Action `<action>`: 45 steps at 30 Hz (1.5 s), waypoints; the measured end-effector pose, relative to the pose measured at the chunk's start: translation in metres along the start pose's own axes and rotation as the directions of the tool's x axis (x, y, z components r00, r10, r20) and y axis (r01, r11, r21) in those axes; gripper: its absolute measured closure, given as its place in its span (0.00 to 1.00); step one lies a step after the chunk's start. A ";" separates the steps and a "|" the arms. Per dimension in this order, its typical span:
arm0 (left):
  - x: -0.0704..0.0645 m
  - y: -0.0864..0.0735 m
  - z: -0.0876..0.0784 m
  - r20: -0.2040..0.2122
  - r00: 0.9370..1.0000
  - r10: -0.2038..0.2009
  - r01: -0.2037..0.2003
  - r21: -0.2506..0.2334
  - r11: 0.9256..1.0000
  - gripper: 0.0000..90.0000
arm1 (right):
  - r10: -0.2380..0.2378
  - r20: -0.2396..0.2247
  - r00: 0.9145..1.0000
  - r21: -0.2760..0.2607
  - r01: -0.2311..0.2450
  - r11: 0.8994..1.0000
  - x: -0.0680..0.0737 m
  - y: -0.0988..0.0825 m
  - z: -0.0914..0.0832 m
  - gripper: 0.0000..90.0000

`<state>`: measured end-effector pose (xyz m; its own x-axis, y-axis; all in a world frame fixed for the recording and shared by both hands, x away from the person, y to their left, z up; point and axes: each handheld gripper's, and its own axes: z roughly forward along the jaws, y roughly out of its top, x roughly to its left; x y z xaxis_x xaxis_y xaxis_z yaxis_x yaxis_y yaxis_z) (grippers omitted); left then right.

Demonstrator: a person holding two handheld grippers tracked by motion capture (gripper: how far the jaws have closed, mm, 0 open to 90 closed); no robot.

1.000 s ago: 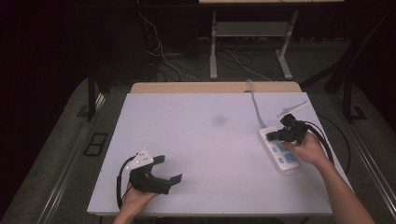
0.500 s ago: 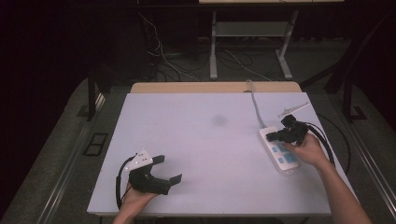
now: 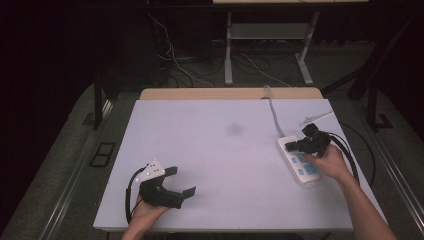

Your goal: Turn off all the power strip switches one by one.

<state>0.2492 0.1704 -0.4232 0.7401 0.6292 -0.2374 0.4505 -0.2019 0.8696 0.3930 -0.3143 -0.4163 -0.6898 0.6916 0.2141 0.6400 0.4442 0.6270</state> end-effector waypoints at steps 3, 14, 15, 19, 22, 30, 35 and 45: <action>0.001 0.000 0.000 -0.002 1.000 -0.002 0.002 -0.002 1.000 0.00 | -0.005 0.020 1.000 0.023 0.004 1.000 0.001 0.001 -0.001 1.00; 0.001 0.000 0.000 0.003 1.000 -0.006 0.006 -0.008 1.000 0.00 | 0.021 0.027 0.999 -0.012 -0.020 1.000 0.004 0.001 -0.016 0.97; 0.001 0.000 -0.001 0.003 1.000 -0.003 0.003 -0.007 1.000 0.00 | 0.023 0.029 0.999 -0.015 -0.023 1.000 0.004 0.001 -0.018 0.96; 0.000 0.000 -0.001 0.006 1.000 -0.007 0.007 -0.011 1.000 0.00 | 0.047 0.038 0.998 -0.042 -0.045 0.998 0.005 0.000 -0.027 0.92; 0.000 0.000 -0.002 0.006 1.000 -0.008 0.008 -0.015 1.000 0.00 | 0.071 0.045 0.996 -0.072 -0.068 0.995 0.007 -0.002 -0.034 0.83; 0.000 0.001 -0.002 0.007 1.000 -0.012 0.012 -0.020 1.000 0.00 | 0.136 0.088 0.987 -0.143 -0.123 0.982 0.019 -0.016 -0.043 0.44; 0.000 0.001 -0.002 0.007 1.000 -0.013 0.013 -0.021 1.000 0.00 | 0.166 0.112 0.980 -0.172 -0.145 0.974 0.030 -0.024 -0.047 0.24; 0.000 0.001 -0.002 0.006 1.000 -0.011 0.011 -0.024 1.000 0.00 | 0.191 0.073 0.979 -0.228 -0.170 0.959 0.053 -0.039 -0.058 0.00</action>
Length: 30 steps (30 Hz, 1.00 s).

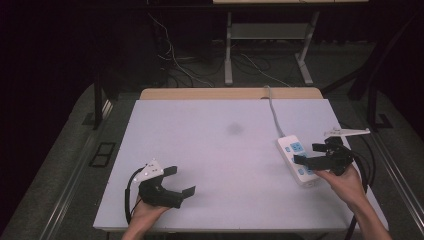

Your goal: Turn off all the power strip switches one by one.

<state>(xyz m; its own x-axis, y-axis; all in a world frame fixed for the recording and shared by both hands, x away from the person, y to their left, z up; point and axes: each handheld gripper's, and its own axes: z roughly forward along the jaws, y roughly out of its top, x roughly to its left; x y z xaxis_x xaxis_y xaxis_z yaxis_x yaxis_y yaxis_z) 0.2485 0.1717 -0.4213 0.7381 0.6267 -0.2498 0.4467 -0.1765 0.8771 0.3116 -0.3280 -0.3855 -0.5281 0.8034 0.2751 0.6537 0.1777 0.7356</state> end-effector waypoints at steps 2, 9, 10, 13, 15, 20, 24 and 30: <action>0.000 0.000 0.000 -0.001 1.000 0.000 0.000 -0.002 1.000 0.00 | 0.001 -0.013 1.000 -0.008 -0.001 1.000 0.005 -0.002 -0.003 0.00; 0.001 0.000 -0.001 -0.002 1.000 -0.004 0.004 -0.005 1.000 0.00 | -0.004 -0.076 0.997 -0.048 0.000 0.999 0.021 -0.015 -0.006 0.00; 0.001 0.000 -0.001 -0.004 1.000 -0.006 0.006 -0.007 1.000 0.00 | -0.004 -0.078 0.997 -0.046 0.000 0.999 0.022 -0.016 -0.006 0.00; 0.002 0.000 -0.002 -0.006 1.000 -0.005 0.005 -0.009 1.000 0.00 | -0.009 -0.094 0.996 -0.050 0.004 0.999 0.027 -0.025 -0.005 0.00; 0.002 0.000 -0.002 -0.007 1.000 -0.007 0.007 -0.010 1.000 0.00 | -0.010 -0.103 0.995 -0.055 0.004 0.998 0.028 -0.030 -0.005 0.00; 0.001 0.000 -0.001 -0.003 1.000 -0.006 0.006 -0.004 1.000 0.00 | -0.013 -0.124 0.992 -0.069 0.004 0.998 0.034 -0.046 -0.006 0.00; 0.001 0.000 0.000 0.001 1.000 0.001 -0.001 0.004 1.000 0.00 | -0.045 -0.130 0.991 -0.079 0.035 0.996 0.041 -0.058 -0.008 0.00; 0.001 0.000 0.002 0.001 1.000 0.000 0.000 0.006 1.000 0.00 | -0.063 -0.137 0.989 -0.083 0.052 0.995 0.042 -0.068 -0.005 0.00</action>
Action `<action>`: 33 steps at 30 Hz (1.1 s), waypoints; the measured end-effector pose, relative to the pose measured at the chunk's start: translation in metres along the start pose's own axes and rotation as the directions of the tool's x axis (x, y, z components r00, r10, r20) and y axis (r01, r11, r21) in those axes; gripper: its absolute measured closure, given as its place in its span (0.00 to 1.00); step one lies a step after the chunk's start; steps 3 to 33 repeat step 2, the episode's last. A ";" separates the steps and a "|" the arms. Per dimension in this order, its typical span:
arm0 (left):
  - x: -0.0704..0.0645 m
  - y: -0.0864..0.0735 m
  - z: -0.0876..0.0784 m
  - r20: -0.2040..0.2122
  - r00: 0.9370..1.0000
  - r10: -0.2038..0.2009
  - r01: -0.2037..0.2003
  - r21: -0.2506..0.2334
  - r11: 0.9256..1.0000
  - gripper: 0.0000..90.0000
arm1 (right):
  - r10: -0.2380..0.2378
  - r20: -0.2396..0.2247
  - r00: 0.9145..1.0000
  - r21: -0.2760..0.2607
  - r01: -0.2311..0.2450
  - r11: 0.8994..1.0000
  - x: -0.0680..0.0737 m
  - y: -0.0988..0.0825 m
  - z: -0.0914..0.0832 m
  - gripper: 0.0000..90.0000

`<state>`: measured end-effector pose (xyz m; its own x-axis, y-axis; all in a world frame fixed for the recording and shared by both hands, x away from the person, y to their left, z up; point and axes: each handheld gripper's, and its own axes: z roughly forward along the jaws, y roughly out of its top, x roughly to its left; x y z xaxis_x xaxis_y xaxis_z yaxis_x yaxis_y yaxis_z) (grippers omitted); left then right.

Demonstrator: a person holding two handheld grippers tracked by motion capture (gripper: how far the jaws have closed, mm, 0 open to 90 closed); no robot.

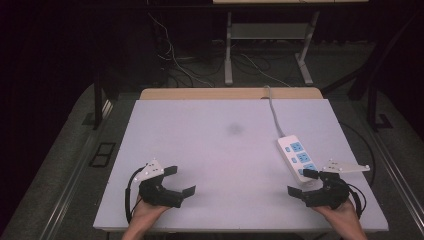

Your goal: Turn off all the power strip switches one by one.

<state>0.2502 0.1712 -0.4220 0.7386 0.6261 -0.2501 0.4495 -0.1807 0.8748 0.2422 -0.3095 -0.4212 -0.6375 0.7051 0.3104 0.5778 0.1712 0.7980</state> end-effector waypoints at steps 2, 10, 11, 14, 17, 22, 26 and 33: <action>0.000 0.000 0.000 -0.001 1.000 -0.001 0.001 0.002 1.000 0.00 | 0.005 -0.003 1.000 -0.004 -0.005 1.000 -0.001 -0.001 0.000 0.00; 0.000 0.000 0.000 -0.001 1.000 -0.001 0.001 0.002 1.000 0.00 | 0.005 -0.003 1.000 -0.004 -0.005 1.000 -0.001 -0.001 0.000 0.00; 0.000 0.000 0.000 -0.001 1.000 -0.001 0.001 0.002 1.000 0.00 | 0.005 -0.003 1.000 -0.004 -0.005 1.000 -0.001 -0.001 0.000 0.00; 0.000 0.000 0.000 -0.001 1.000 -0.001 0.001 0.002 1.000 0.00 | 0.005 -0.003 1.000 -0.004 -0.005 1.000 -0.001 -0.001 0.000 0.00; 0.000 0.000 0.000 -0.001 1.000 -0.001 0.001 0.002 1.000 0.00 | 0.005 -0.003 1.000 -0.004 -0.005 1.000 -0.001 -0.001 0.000 0.00; 0.000 0.000 0.000 -0.001 1.000 -0.001 0.001 0.002 1.000 0.00 | 0.005 -0.003 1.000 -0.004 -0.005 1.000 -0.001 -0.001 0.000 0.00; 0.000 0.000 0.000 -0.001 1.000 -0.001 0.001 0.002 1.000 0.00 | 0.005 -0.003 1.000 -0.004 -0.005 1.000 -0.001 -0.001 0.000 0.00; 0.000 0.000 0.000 -0.001 1.000 -0.001 0.001 0.002 1.000 0.00 | 0.005 -0.003 1.000 -0.004 -0.005 1.000 -0.001 -0.001 0.000 0.00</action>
